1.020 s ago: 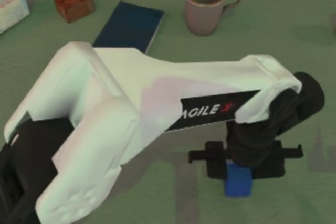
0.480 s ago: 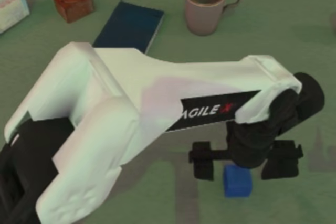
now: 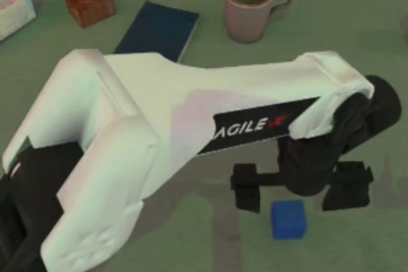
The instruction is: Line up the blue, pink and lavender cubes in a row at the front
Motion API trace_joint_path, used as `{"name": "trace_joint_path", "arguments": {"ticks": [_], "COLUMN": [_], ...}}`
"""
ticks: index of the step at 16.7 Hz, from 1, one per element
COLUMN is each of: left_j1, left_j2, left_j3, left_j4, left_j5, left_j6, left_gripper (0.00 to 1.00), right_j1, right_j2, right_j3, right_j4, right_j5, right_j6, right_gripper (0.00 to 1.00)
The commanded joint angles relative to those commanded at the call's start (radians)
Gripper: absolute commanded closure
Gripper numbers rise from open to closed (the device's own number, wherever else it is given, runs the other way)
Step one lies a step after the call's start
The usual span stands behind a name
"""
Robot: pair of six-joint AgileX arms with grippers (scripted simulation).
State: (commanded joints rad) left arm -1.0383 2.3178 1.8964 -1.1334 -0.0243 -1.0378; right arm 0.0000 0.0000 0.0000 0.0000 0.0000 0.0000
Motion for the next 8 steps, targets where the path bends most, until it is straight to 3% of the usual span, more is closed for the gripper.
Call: {"name": "trace_joint_path", "arguments": {"ticks": [4, 8], "left_j1": [0.009, 0.010], "left_j2": [-0.029, -0.036], "left_j3": [0.113, 0.131], "left_j4": [-0.151, -0.169], "left_j5": [0.000, 0.000], "left_j6": [-0.002, -0.002], "left_gripper": [0.00, 0.00], "right_j1": [0.000, 0.000], "right_j2": [0.000, 0.000], "right_j3": [0.000, 0.000], "right_j4": [0.000, 0.000], "right_j5": [0.000, 0.000], "right_j6": [0.000, 0.000], "right_gripper": [0.00, 0.00]}}
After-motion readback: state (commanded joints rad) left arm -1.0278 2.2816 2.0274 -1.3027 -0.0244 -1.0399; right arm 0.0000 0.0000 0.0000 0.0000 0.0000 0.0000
